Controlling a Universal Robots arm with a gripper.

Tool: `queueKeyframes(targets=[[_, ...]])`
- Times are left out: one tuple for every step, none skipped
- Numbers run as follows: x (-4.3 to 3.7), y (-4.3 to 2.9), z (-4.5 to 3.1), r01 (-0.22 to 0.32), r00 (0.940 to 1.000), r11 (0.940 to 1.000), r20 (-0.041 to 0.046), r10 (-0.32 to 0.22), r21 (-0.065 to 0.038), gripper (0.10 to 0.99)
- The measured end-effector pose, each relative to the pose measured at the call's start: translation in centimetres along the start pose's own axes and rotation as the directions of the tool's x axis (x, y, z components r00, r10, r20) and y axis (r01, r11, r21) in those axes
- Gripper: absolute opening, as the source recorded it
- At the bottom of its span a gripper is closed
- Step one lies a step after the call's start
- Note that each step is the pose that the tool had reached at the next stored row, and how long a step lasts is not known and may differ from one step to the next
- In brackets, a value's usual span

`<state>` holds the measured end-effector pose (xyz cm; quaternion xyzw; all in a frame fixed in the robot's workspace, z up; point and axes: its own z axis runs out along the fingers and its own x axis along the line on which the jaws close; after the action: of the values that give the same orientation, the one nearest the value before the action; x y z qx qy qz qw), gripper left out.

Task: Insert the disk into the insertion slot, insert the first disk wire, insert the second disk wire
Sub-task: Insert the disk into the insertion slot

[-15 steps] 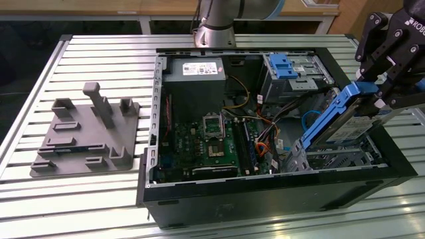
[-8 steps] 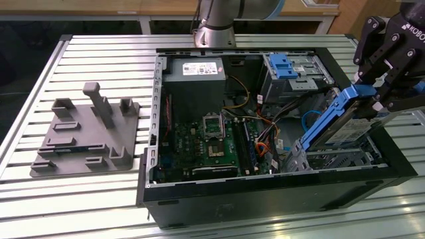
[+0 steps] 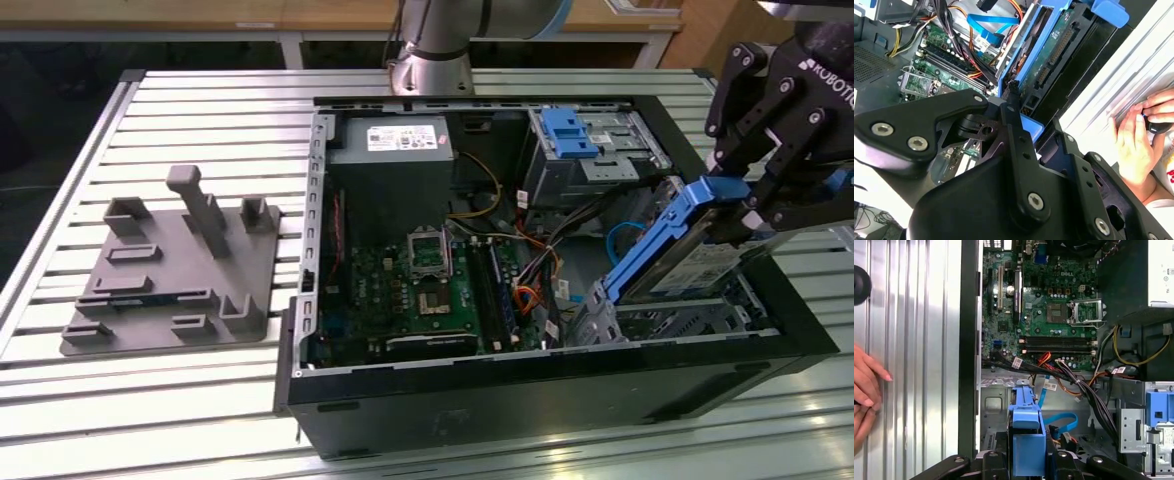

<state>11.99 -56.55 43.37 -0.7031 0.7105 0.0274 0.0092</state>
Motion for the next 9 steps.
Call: queueKeyframes(targets=[[0.0, 0.0, 0.1, 0.0, 1.0, 1.0, 0.0, 0.0, 0.0, 0.365], [0.01, -0.01, 0.19, 0.0, 1.0, 1.0, 0.0, 0.0, 0.0, 0.365], [0.02, -0.01, 0.3, 0.0, 1.0, 1.0, 0.0, 0.0, 0.0, 0.365], [0.02, -0.02, 0.42, 0.0, 1.0, 1.0, 0.0, 0.0, 0.0, 0.365], [0.03, -0.02, 0.54, 0.0, 1.0, 1.0, 0.0001, 0.0, 0.0, 0.365], [0.04, -0.02, 0.69, 0.0, 1.0, 1.0, 0.0001, 0.0, 0.0, 0.365], [0.05, -0.03, 0.82, 0.0, 1.0, 1.0, 0.0001, 0.0, 0.0, 0.365], [0.06, -0.03, 0.95, 0.0, 1.0, 1.0, 0.0001, 0.0, 0.0, 0.365], [0.07, -0.04, 1.08, 0.0, 1.0, 1.0, 0.0, 0.0, 0.0, 0.365]])
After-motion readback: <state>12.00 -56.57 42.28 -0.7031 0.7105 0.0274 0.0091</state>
